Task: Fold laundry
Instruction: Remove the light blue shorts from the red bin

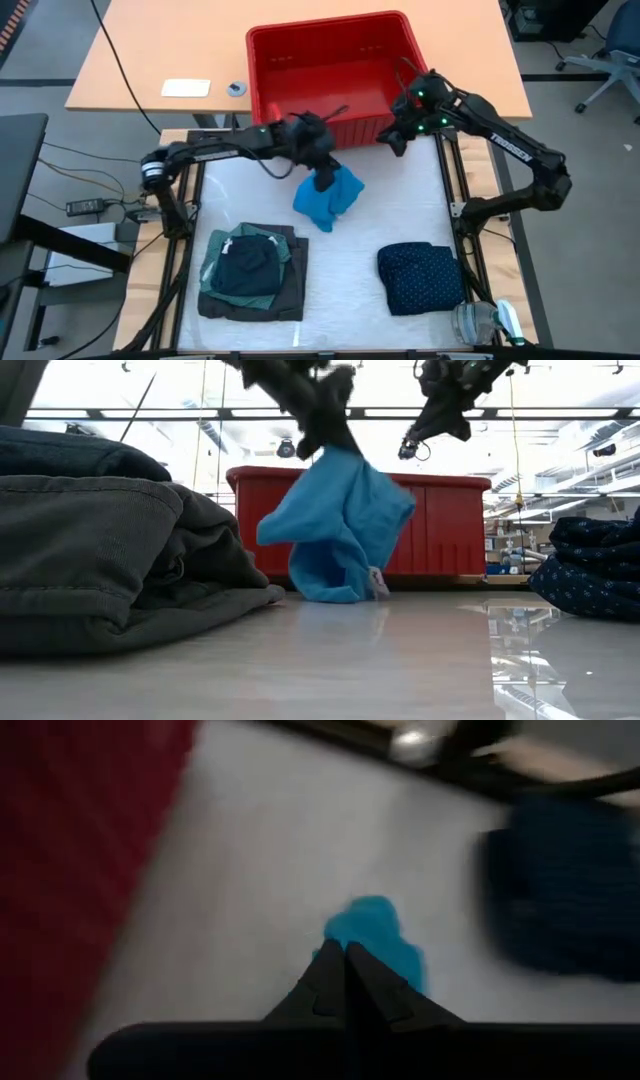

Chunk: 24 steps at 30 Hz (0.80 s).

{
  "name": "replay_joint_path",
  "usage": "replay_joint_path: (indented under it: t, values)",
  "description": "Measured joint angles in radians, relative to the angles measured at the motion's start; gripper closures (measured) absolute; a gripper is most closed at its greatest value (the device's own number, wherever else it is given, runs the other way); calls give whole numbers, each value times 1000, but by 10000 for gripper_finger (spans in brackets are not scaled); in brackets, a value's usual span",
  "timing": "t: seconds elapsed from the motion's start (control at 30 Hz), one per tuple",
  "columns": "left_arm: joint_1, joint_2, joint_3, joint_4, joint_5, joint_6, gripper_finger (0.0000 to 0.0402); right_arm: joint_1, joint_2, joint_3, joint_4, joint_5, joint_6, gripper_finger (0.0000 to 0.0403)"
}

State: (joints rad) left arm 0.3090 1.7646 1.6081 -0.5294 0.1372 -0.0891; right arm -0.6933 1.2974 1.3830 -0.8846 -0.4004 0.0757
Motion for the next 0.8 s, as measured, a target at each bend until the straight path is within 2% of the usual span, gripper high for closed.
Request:
replay_joint_path:
  t: [0.17, 0.4, 0.47, 0.63, 0.7, 0.8]
  values:
    - [77, 94, 1, 23, -163, 4, 401, 36, -8, 1, -47, 59, 16, 277]
    - [254, 142, -2, 188, -195, -9, 401, 92, -7, 1, -84, 207, 41, 277]
    - [297, 138, 10, 235, -140, -27, 401, 97, -7, 1, -83, 243, 49, 277]
    - [352, 136, 80, 190, 160, -131, 401, 98, -7, -25, -70, 258, 69, 277]
    - [339, 119, 95, 167, 252, -157, 401, 98, -7, -55, -77, 257, 84, 277]
    - [276, 77, 101, 152, 304, -186, 401, 98, -9, -110, -75, 245, 95, 275]
